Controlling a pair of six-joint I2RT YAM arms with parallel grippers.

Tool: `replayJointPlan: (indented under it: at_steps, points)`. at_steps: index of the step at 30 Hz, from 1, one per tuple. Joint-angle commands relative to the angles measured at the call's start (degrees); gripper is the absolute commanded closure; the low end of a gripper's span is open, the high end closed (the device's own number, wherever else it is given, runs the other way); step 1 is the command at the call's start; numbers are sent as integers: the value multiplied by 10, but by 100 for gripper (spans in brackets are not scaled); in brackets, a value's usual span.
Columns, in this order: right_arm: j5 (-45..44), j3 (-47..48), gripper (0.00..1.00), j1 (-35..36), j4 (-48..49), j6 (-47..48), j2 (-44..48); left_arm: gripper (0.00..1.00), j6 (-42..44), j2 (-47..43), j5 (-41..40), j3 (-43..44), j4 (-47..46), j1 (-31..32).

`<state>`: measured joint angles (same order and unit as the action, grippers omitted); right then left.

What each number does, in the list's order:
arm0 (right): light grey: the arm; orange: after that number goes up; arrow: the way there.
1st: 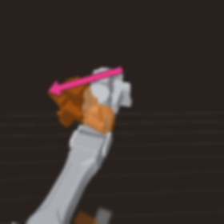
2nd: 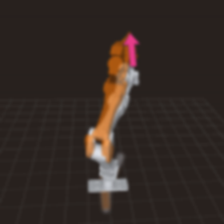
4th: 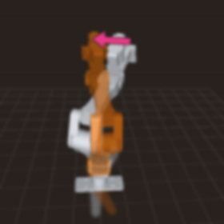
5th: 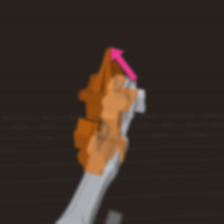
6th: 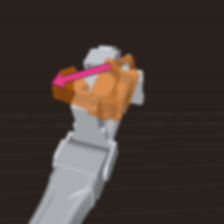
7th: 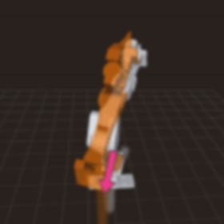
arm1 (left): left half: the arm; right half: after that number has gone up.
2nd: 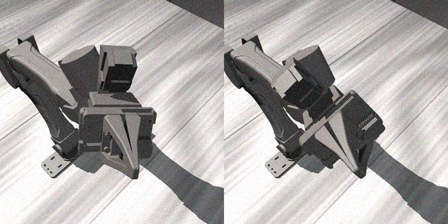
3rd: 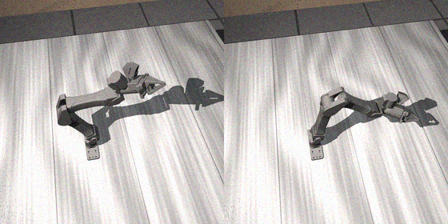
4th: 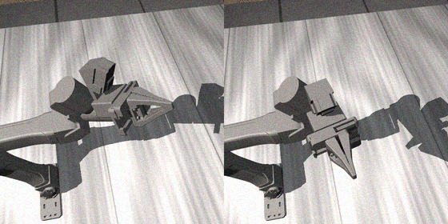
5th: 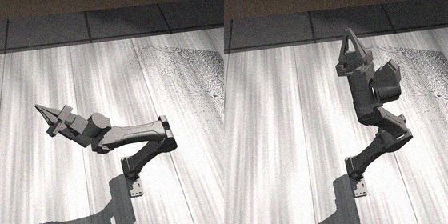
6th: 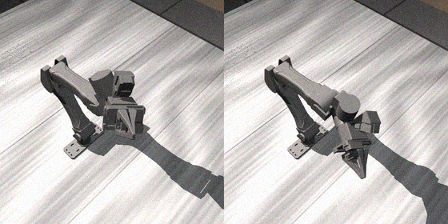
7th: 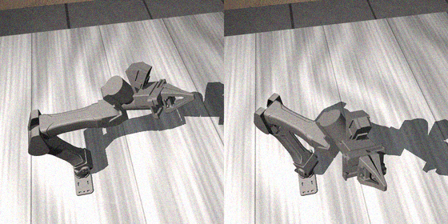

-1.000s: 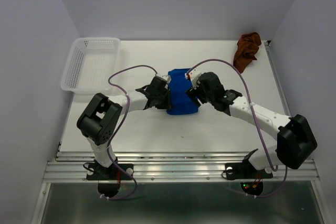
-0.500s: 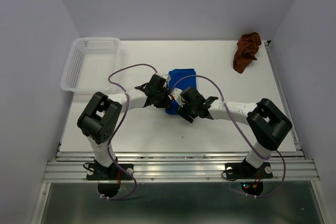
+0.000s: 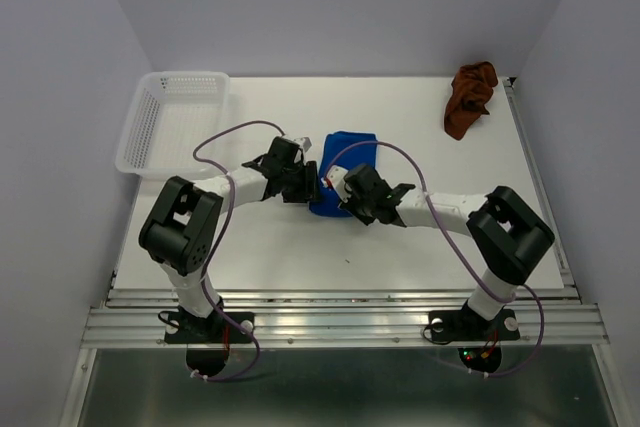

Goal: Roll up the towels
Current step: Roll the towel

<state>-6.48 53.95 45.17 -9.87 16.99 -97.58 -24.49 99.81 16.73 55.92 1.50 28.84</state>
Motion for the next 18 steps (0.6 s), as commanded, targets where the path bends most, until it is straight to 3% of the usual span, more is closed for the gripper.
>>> replayJointPlan:
  at_steps: [1, 6, 7, 18]
  points:
    - [105, 9, 80, 2, -42, -85, 13, 30, -6, -64, 17, -13, -11, -10]
    - [131, 63, 84, 2, -131, -187, -15, 15, -28, -113, 8, -36, -6, -18]
    - [151, 76, 87, 2, -137, -221, -17, 4, -35, -130, 6, -40, -5, -19]
    - [385, 121, 85, -77, -154, -322, -46, 1, -54, -206, -7, -77, 19, -31]
